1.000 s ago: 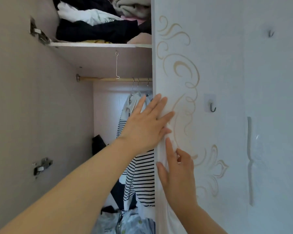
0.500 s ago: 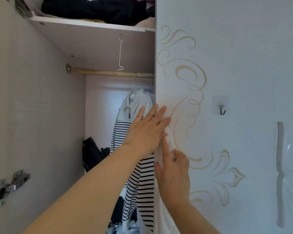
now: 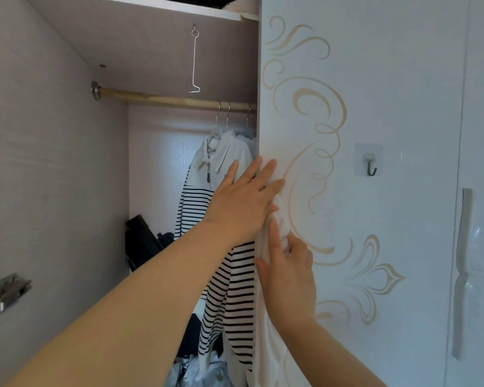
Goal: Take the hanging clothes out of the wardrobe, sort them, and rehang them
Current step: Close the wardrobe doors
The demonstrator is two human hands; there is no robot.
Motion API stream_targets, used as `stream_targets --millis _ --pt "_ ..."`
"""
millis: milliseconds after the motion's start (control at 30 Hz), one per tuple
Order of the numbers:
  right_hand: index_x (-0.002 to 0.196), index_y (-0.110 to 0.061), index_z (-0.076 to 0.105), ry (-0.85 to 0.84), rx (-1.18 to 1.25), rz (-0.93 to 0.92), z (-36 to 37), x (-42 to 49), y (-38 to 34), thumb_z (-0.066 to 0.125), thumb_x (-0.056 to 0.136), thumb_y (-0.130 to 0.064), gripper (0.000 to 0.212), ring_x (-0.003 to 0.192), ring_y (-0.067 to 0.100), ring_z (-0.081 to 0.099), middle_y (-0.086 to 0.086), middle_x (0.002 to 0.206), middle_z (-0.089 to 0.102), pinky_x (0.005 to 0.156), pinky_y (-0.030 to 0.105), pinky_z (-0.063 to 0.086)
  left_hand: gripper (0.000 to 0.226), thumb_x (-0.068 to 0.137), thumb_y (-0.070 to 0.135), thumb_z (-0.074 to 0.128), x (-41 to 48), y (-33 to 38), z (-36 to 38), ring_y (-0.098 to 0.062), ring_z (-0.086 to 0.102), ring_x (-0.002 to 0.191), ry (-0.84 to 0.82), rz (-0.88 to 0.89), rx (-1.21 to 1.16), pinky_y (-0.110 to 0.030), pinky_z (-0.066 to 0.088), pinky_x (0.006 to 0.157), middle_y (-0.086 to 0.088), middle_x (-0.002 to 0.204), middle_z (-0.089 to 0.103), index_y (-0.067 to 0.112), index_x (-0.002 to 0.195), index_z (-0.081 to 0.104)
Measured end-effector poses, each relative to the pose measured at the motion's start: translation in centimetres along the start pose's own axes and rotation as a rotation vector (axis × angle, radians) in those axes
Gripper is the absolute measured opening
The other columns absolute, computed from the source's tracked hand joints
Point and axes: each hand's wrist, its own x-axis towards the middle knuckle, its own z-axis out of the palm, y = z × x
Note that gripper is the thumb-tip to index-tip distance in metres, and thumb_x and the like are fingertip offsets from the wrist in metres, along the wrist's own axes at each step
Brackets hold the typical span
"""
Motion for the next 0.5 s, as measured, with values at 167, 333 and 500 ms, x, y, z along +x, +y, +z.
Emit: stream_targets --millis 167,333,500 --pt "0.147 -0.04 -0.002 -0.306 0.167 0.001 -3.0 -0.6 1.4 0.05 0.094 -0.037 0.074 0.135 0.022 0.025 0.005 0.153 0.011 0.106 0.034 0.033 0.05 0.101 0.031 0.027 -1.6 0.9 -2.1 -0.018 -0.005 0.144 -0.071 -0.026 0.075 -0.043 -0.012 0.113 0.001 0.157 0.007 0.027 0.149 0.011" --pt "0.148 -0.033 0.014 -0.407 0.182 -0.088 -7.7 -3.7 1.8 0.049 0.094 -0.037 0.065 0.133 0.017 0.029 0.0 0.152 0.014 0.104 0.031 0.037 0.05 0.099 0.031 0.035 -7.7 1.5 -4.6 -0.018 0.01 0.142 -0.03 -0.144 0.097 -0.039 -0.006 0.114 0.002 0.149 0.025 0.026 0.147 0.021" --pt "0.145 -0.027 0.029 -0.426 0.231 -0.219 -11.9 -7.1 0.3 0.048 0.095 -0.035 0.054 0.129 0.017 0.033 -0.002 0.147 0.025 0.102 0.027 0.035 0.052 0.079 0.023 0.072 -14.5 2.3 -9.8 -0.029 0.049 0.122 0.074 -0.177 0.174 -0.047 0.021 0.11 -0.011 0.127 0.056 0.014 0.127 0.056"
